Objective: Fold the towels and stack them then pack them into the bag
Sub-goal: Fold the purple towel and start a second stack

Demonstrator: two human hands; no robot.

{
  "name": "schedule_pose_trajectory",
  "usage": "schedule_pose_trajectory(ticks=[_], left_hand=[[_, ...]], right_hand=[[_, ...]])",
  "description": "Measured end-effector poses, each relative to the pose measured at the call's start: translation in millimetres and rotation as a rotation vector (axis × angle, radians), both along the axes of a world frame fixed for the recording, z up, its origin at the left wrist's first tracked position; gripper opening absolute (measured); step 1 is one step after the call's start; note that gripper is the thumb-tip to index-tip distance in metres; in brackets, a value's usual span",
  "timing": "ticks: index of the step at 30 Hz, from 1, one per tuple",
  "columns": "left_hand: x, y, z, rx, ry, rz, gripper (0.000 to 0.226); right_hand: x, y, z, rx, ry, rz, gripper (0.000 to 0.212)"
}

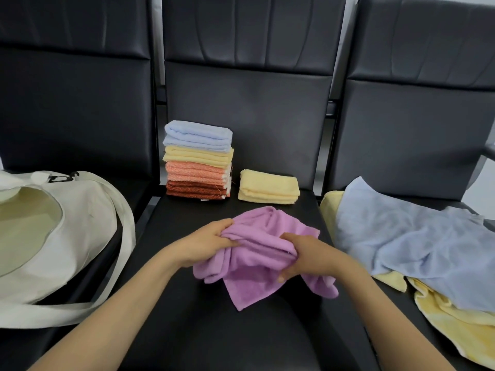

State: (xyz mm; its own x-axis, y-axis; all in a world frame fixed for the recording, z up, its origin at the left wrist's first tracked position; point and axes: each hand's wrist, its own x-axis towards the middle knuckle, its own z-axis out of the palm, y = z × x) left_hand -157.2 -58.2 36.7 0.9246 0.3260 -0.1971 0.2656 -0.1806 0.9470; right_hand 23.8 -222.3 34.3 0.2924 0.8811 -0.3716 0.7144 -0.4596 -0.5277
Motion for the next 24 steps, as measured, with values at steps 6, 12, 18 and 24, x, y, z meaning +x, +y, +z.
schedule_pose_trajectory(ticks=[6,12,18,24], left_hand=[[8.7,-9.6,0.4,-0.292,-0.038,-0.001,0.023],[8.2,-4.9,-15.5,0.353,0.283,-0.012,0.056],[7.3,-0.8,-13.0,0.345,0.151,0.008,0.015],[5.7,-1.8,-9.3,-0.163,-0.073,-0.002,0.034]], right_hand=[[3.1,23.7,-18.8,-0.084,-0.390,0.015,0.016],[6.2,9.9,-12.4,0.210,0.074,-0.101,0.033],[9.4,-0.8,1.5,0.266,0.521,-0.094,0.030],[17.2,-5.1,0.0,0.071,0.097,-0.019,0.051]])
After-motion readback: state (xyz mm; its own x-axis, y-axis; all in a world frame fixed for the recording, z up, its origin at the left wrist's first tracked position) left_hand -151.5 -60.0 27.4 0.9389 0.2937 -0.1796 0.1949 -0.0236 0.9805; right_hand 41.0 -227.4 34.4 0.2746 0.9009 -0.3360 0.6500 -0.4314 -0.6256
